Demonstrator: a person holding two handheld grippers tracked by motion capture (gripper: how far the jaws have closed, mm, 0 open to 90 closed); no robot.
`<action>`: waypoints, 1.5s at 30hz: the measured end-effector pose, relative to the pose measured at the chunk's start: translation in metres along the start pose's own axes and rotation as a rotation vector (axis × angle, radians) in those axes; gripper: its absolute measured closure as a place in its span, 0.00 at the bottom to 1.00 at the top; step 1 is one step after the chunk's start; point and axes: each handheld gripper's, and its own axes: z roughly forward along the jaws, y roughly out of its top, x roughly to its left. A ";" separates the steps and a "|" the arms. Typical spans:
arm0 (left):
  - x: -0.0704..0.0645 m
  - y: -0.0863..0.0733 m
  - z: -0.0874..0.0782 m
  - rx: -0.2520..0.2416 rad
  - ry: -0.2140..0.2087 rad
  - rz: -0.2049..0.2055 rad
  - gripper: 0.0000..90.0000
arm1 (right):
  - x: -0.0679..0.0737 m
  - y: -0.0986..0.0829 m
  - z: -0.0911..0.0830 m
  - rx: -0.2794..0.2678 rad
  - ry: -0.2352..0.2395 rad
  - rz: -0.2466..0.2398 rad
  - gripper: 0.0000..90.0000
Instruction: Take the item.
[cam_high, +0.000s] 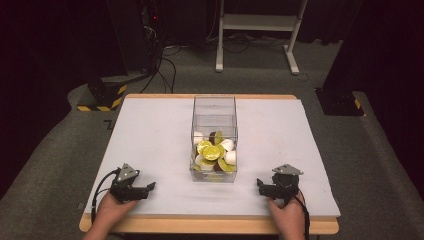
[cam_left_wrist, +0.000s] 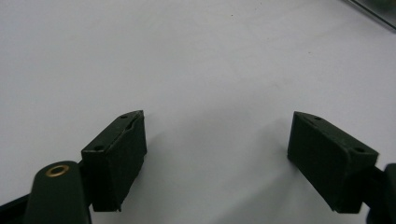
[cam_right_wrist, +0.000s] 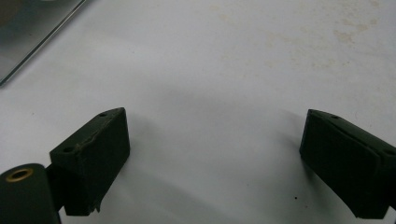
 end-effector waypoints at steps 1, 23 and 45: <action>0.000 0.000 0.000 0.000 0.000 -0.001 0.22 | 0.000 0.000 0.000 -0.001 -0.002 -0.002 0.09; 0.001 0.000 0.000 0.008 0.003 0.014 0.22 | 0.000 0.000 0.000 0.004 0.001 0.000 0.09; -0.004 0.010 -0.004 0.017 -0.039 -0.016 0.21 | 0.000 0.000 0.000 0.003 0.003 0.002 0.09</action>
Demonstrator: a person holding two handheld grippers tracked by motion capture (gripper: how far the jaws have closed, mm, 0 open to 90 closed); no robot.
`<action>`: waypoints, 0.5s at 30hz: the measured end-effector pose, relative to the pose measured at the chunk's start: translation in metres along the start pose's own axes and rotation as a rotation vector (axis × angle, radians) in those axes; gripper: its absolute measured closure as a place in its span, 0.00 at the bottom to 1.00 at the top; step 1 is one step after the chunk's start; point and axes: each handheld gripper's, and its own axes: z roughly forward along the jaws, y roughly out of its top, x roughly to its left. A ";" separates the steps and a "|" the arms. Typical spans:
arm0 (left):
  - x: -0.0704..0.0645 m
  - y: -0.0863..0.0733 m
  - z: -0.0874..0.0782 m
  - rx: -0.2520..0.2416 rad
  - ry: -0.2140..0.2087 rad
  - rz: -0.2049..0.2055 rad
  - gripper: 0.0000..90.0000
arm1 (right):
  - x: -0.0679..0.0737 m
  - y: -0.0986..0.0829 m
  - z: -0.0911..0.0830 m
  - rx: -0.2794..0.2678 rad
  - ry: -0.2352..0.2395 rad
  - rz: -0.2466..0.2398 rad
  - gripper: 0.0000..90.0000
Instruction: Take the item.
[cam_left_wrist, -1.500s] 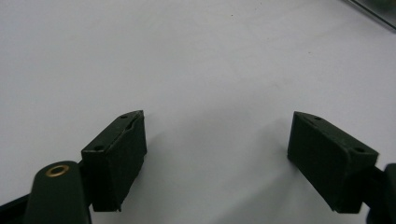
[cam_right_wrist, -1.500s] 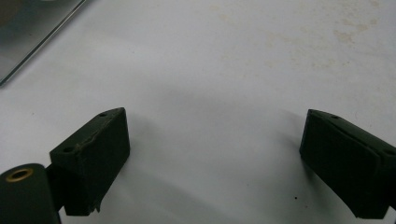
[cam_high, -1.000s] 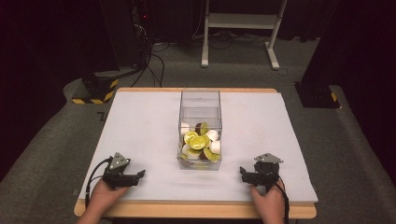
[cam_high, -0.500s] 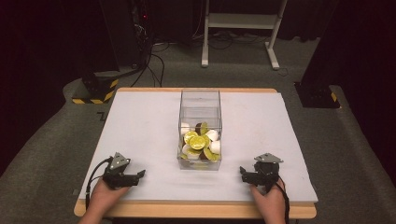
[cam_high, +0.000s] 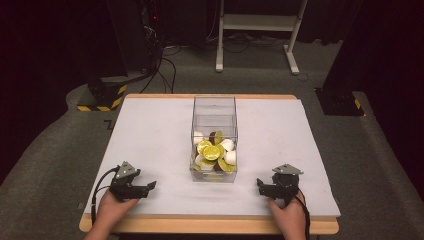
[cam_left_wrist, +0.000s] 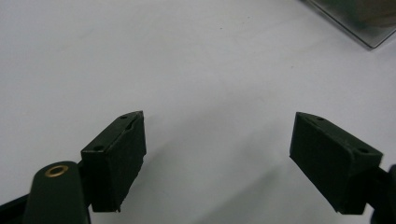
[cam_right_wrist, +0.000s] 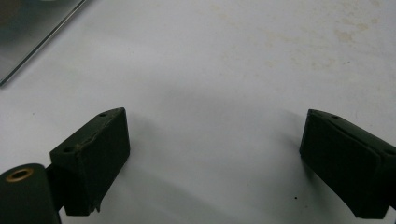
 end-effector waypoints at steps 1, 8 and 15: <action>-0.002 0.000 0.001 -0.009 -0.003 -0.010 0.21 | 0.000 0.000 0.000 0.000 0.000 0.000 0.09; -0.014 0.005 0.000 -0.042 -0.047 0.042 0.26 | 0.000 0.000 0.000 0.000 -0.001 0.000 0.09; -0.026 0.010 0.007 -0.058 -0.067 0.027 0.28 | 0.000 0.000 0.000 0.001 0.000 -0.001 0.09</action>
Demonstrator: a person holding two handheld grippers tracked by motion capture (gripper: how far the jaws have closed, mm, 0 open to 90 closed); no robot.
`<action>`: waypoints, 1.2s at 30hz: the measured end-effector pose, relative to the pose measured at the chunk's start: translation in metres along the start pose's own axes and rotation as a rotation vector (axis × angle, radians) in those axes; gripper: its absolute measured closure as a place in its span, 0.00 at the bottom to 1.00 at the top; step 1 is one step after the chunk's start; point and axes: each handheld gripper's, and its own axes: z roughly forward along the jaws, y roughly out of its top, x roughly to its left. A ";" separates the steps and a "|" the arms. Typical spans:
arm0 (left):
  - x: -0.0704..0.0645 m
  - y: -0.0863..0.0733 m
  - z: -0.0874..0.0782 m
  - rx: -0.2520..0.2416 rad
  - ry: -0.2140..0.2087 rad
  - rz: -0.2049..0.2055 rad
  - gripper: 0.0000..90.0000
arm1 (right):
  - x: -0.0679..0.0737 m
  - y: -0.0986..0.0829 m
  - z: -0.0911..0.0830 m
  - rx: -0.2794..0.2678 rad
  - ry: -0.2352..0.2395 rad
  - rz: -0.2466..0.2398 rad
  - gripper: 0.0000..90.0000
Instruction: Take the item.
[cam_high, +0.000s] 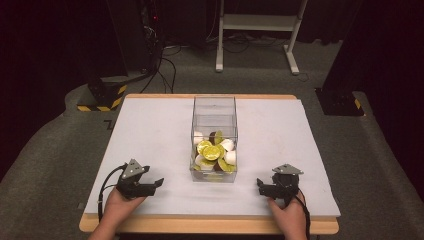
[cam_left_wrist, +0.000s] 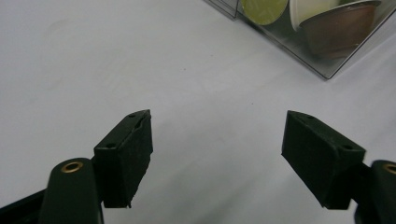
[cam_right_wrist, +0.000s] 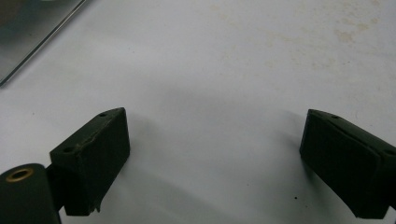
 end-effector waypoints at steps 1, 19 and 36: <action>-0.001 0.001 0.000 0.004 -0.002 0.014 0.29 | 0.000 0.000 0.000 0.000 -0.001 0.000 0.09; -0.025 0.021 0.011 -0.011 -0.055 0.022 0.31 | 0.000 0.000 0.000 0.000 0.000 0.000 0.09; -0.048 0.038 0.023 -0.021 -0.103 -0.023 0.30 | 0.000 0.000 0.000 0.002 0.003 0.000 0.09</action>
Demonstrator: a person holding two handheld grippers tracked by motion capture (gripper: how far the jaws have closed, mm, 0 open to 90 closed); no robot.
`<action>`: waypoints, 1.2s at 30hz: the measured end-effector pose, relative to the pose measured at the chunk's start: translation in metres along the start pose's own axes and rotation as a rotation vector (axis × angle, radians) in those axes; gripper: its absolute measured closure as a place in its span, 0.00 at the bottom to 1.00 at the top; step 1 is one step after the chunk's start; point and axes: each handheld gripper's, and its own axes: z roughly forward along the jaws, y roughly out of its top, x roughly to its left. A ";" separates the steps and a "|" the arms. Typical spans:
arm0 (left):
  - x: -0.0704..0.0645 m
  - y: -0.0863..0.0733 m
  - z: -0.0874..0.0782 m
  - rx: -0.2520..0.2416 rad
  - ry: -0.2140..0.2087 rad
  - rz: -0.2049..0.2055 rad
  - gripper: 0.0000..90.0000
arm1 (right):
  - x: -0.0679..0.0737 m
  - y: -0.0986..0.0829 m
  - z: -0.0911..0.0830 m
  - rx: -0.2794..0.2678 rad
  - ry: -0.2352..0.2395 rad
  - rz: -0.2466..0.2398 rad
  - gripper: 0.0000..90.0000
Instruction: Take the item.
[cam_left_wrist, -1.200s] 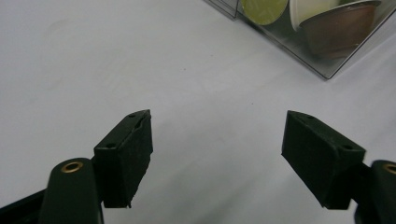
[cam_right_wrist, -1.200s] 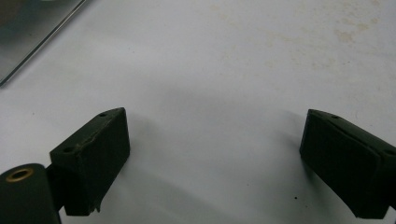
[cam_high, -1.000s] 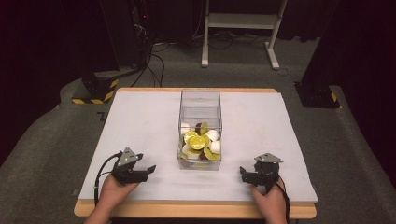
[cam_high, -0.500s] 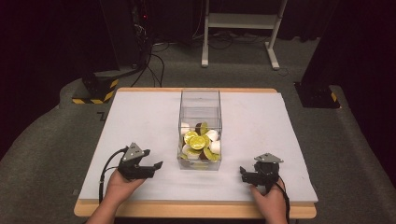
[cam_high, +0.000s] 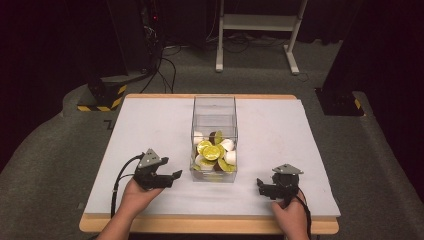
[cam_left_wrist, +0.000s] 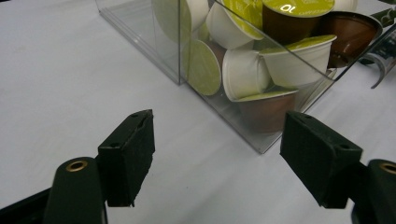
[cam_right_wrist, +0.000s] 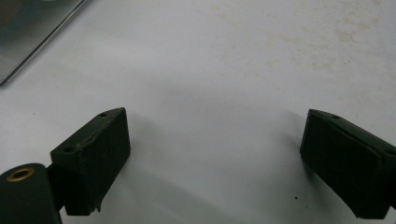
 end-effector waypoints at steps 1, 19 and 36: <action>-0.001 0.001 0.001 0.000 -0.002 -0.002 0.30 | 0.000 0.000 0.000 0.000 0.000 0.000 0.09; -0.019 0.021 0.004 -0.028 -0.024 0.009 0.31 | 0.000 0.000 0.000 -0.002 0.000 0.000 0.09; -0.024 0.024 0.009 -0.044 -0.067 -0.005 0.30 | 0.000 0.000 0.000 -0.003 -0.002 0.000 0.09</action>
